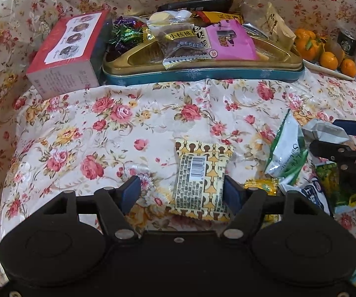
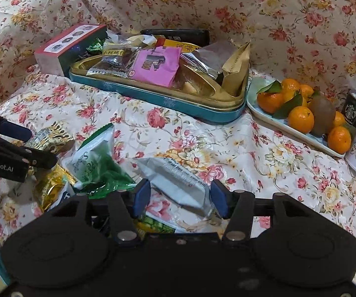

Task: Organize snacks
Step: 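Grasp the patterned barcode packet with left tool while right tool grasps a white packet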

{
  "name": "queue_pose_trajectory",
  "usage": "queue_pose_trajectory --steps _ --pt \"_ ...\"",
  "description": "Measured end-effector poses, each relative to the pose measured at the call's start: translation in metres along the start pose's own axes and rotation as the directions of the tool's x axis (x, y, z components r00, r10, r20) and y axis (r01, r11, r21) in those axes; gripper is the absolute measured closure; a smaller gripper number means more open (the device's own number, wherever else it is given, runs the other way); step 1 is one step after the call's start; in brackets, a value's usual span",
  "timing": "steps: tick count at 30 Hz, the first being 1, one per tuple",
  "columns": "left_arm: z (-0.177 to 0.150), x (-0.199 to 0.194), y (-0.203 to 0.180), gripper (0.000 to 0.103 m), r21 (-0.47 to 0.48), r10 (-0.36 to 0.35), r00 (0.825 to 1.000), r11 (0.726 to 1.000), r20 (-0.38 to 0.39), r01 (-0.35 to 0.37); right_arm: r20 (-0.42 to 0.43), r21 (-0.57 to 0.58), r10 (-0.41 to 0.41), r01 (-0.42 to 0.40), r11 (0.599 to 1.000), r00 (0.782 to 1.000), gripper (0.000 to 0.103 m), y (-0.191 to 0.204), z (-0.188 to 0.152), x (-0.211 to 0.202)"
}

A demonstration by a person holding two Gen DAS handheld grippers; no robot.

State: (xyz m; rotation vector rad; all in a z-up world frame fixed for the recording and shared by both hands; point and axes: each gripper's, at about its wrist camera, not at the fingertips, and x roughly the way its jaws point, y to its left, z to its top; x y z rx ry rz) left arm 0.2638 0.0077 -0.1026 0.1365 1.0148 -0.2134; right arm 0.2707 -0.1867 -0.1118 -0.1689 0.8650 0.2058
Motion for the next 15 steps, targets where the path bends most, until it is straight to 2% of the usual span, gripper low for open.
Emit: queue_pose_trajectory --steps 2,7,15 --pt "0.0017 0.0032 0.0003 0.022 -0.002 0.001 1.0 1.0 0.001 -0.001 -0.01 0.023 0.005 -0.005 1.0 1.0 0.042 -0.003 0.0001 0.0041" --pt "0.0043 0.0067 0.0015 0.02 -0.019 -0.007 1.0 1.0 0.0 0.007 -0.003 0.057 0.001 -0.001 0.998 1.0 0.041 -0.0069 0.0004 0.0058" --pt "0.0025 0.0059 0.0022 0.02 -0.022 -0.004 1.0 1.0 0.013 0.004 0.04 -0.016 -0.047 0.047 0.999 0.998 0.042 -0.002 0.0039 0.0048"
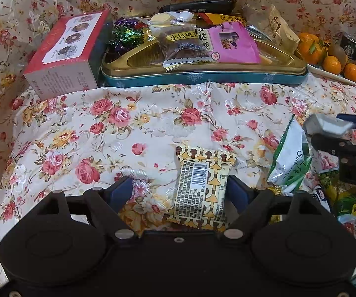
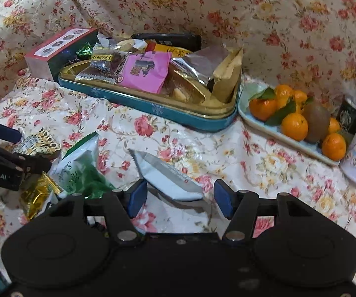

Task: Organize snacks
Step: 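Grasp the patterned barcode packet with left tool while right tool grasps a white packet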

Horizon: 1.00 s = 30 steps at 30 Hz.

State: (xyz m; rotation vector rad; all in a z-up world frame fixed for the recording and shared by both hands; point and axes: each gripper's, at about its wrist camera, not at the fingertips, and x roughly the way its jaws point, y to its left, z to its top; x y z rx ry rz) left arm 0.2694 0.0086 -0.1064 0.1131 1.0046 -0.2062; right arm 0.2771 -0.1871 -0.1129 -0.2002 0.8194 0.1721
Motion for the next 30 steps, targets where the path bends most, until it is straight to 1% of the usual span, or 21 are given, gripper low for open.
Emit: queue_pose_trajectory --steps 4,7,13,15,17,20,22,24,26,27,30 --pt "0.0 0.0 0.0 0.02 0.001 0.0 1.0 1.0 0.0 0.0 0.019 -0.021 0.007 -0.007 1.0 1.0 0.043 -0.001 0.003 0.004" --pt "0.0 0.0 0.0 0.02 0.001 0.0 1.0 1.0 0.0 0.0 0.02 -0.037 -0.006 0.007 0.999 1.0 0.043 -0.001 0.005 0.01" --pt "-0.001 0.0 0.0 0.02 0.001 0.0 1.0 1.0 0.002 0.0 0.05 -0.113 -0.024 0.03 0.993 0.998 0.043 0.004 0.007 0.016" --pt "0.0 0.0 0.0 0.02 0.001 0.001 1.0 1.0 0.001 -0.001 0.066 -0.148 -0.035 0.044 0.988 0.997 0.043 0.006 0.007 0.014" --pt "0.0 0.0 0.0 0.02 0.0 0.001 1.0 1.0 -0.001 -0.001 0.098 -0.179 -0.053 0.07 0.981 0.994 0.043 0.008 0.007 0.006" --pt "0.0 0.0 0.0 0.02 0.0 0.001 1.0 1.0 0.0 -0.001 0.131 -0.21 -0.039 0.066 0.975 0.991 0.043 0.008 0.009 -0.006" --pt "0.0 0.0 0.0 0.02 0.0 0.002 1.0 1.0 0.0 -0.002 0.124 -0.244 -0.023 0.053 0.968 0.992 0.043 0.011 0.01 -0.007" --pt "0.0 0.0 0.0 0.02 -0.001 0.001 1.0 1.0 0.0 -0.001 0.118 -0.282 -0.032 0.065 0.957 0.992 0.043 0.016 0.01 -0.003" --pt "0.0 0.0 0.0 0.02 -0.002 0.001 1.0 1.0 -0.001 -0.001 0.102 -0.29 -0.037 0.065 0.955 0.994 0.044 0.017 0.011 0.006" --pt "0.0 0.0 0.0 0.02 -0.003 0.001 1.0 1.0 -0.002 -0.001 0.087 -0.275 -0.031 0.054 0.96 0.996 0.045 0.016 0.012 0.01" --pt "0.0 0.0 0.0 0.021 -0.004 0.002 1.0 1.0 -0.003 -0.002 0.023 -0.18 0.006 -0.002 0.984 1.0 0.049 0.005 0.015 0.025"
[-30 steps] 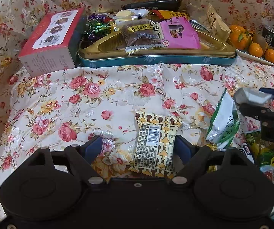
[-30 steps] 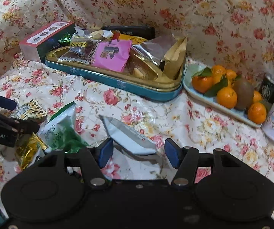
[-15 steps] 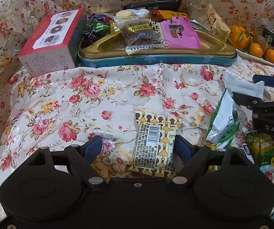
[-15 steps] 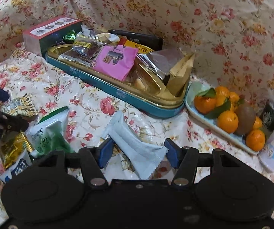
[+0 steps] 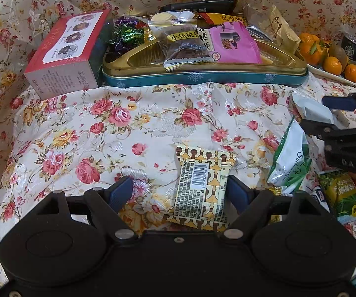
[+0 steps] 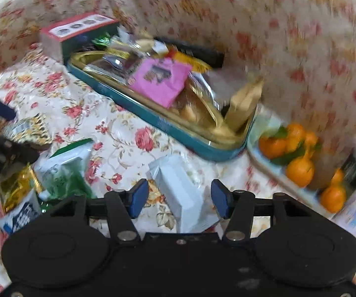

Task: Organize snacks
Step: 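Grasp the patterned barcode packet with left tool while right tool grasps a white packet, then carry both held packets back over the gold tray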

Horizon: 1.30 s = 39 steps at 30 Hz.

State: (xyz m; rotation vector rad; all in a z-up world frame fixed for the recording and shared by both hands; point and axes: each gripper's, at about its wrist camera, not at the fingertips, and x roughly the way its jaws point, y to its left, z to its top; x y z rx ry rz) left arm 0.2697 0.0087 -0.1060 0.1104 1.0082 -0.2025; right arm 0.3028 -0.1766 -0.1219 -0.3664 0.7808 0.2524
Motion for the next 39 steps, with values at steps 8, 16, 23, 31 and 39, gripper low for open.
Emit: queue_pose_trajectory --steps 8,16,23,31,39 --pt "0.003 -0.005 -0.004 0.053 0.014 0.003 1.0 1.0 0.008 -0.003 -0.028 0.125 0.047 -0.043 0.991 0.999 0.08 -0.007 -0.004 -0.006" --pt "0.0 -0.022 -0.008 0.062 -0.01 0.008 1.0 1.0 0.003 -0.008 0.054 0.365 0.032 -0.049 0.93 0.998 0.081 -0.032 -0.014 -0.062" --pt "-0.015 -0.08 -0.012 0.062 -0.047 0.042 0.997 0.998 0.068 -0.038 0.183 0.484 0.0 -0.09 0.871 0.983 0.081 -0.037 -0.027 -0.151" --pt "-0.051 -0.152 -0.036 0.062 -0.034 0.042 0.989 0.999 0.143 -0.038 0.303 0.548 -0.035 -0.144 0.824 0.952 0.08 -0.001 -0.057 -0.248" --pt "-0.1 -0.195 -0.071 0.062 0.01 -0.016 0.989 1.0 0.15 0.014 0.31 0.607 -0.076 -0.136 0.783 0.948 0.08 0.04 -0.103 -0.31"
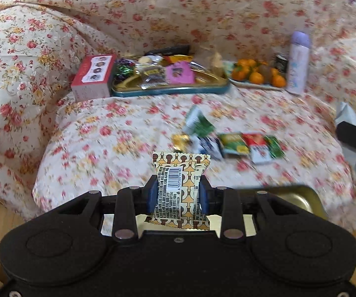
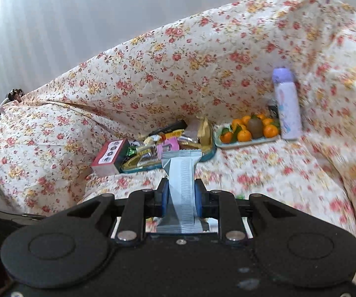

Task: Organize snacks
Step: 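Carry both held packets back over the gold tray, then open left tool to drop the barcode packet while right tool releases the white packet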

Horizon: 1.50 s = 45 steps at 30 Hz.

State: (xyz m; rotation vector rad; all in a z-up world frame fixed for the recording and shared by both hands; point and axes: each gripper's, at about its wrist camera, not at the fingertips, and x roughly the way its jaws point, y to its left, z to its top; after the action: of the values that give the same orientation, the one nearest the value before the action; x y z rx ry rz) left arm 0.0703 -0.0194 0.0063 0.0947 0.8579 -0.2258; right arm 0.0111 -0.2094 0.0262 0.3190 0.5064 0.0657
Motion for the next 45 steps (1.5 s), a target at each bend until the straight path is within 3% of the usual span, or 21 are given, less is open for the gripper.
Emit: queue_pose_trajectory --steps 5,11,20,24,33,45 --pt "-0.024 -0.02 -0.021 0.062 0.026 -0.028 1.0 0.999 0.002 0.028 -0.003 0.0 -0.042 0.042 0.999 0.999 0.08 0.002 -0.02 -0.036" --pt "-0.045 -0.021 -0.04 0.062 0.03 -0.061 0.997 0.998 -0.056 0.063 -0.034 0.003 -0.091 0.091 0.996 0.995 0.08 0.002 -0.036 -0.06" --pt "-0.062 -0.008 -0.047 0.062 0.019 -0.1 0.985 0.994 -0.14 0.103 -0.192 -0.004 -0.191 0.193 0.981 0.963 0.08 -0.004 -0.061 -0.038" --pt "-0.065 -0.007 -0.046 0.062 0.007 -0.105 0.982 0.994 -0.155 0.108 -0.245 0.008 -0.195 0.203 0.979 0.95 0.08 -0.006 -0.068 -0.032" --pt "-0.066 -0.003 -0.048 0.06 0.008 -0.112 0.978 0.993 -0.177 0.115 -0.277 -0.02 -0.212 0.215 0.976 0.937 0.08 -0.002 -0.073 -0.028" --pt "-0.069 -0.003 -0.046 0.057 0.017 -0.073 0.982 0.997 -0.176 0.077 -0.277 -0.028 -0.213 0.214 0.977 0.937 0.08 -0.003 -0.075 -0.028"
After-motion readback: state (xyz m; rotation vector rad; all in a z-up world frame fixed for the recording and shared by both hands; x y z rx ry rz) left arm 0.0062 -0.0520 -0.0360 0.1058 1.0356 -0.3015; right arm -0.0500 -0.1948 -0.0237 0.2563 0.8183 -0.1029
